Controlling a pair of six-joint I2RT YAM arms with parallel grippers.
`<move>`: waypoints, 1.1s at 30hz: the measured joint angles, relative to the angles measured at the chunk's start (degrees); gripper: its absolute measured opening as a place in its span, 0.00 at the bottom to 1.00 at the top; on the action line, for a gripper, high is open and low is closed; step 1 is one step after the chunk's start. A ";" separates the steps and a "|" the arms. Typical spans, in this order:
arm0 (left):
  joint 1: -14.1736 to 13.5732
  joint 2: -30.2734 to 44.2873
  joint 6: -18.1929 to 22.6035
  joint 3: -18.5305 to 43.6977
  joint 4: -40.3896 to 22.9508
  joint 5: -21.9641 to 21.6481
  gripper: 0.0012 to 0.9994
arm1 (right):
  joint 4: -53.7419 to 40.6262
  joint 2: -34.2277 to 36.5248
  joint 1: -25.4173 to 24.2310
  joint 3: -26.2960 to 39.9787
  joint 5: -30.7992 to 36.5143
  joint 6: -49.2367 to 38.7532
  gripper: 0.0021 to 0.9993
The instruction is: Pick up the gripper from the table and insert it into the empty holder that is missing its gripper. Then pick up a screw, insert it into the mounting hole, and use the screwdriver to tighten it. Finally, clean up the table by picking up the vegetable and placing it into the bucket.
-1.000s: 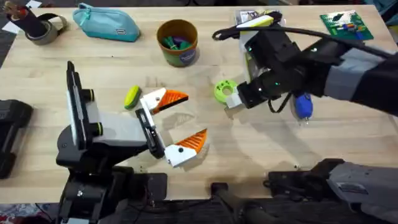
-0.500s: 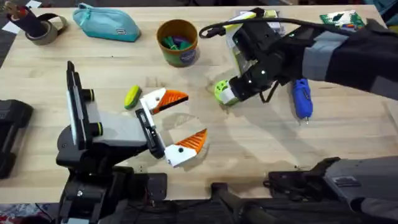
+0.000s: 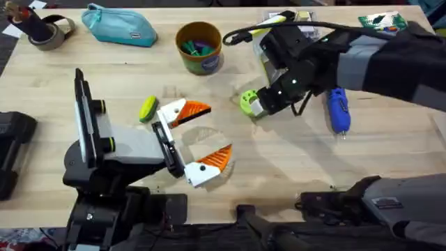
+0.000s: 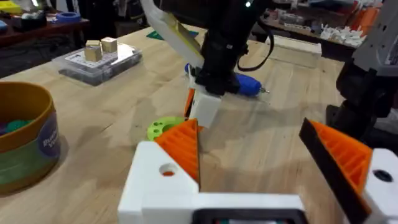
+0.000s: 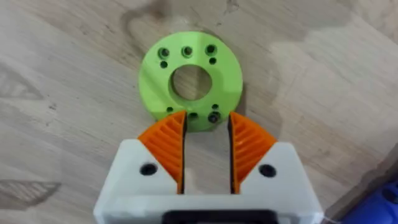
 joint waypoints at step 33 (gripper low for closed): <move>0.00 0.00 0.00 0.00 -0.01 0.00 0.99 | 1.48 0.81 -0.11 0.02 0.09 -0.97 0.02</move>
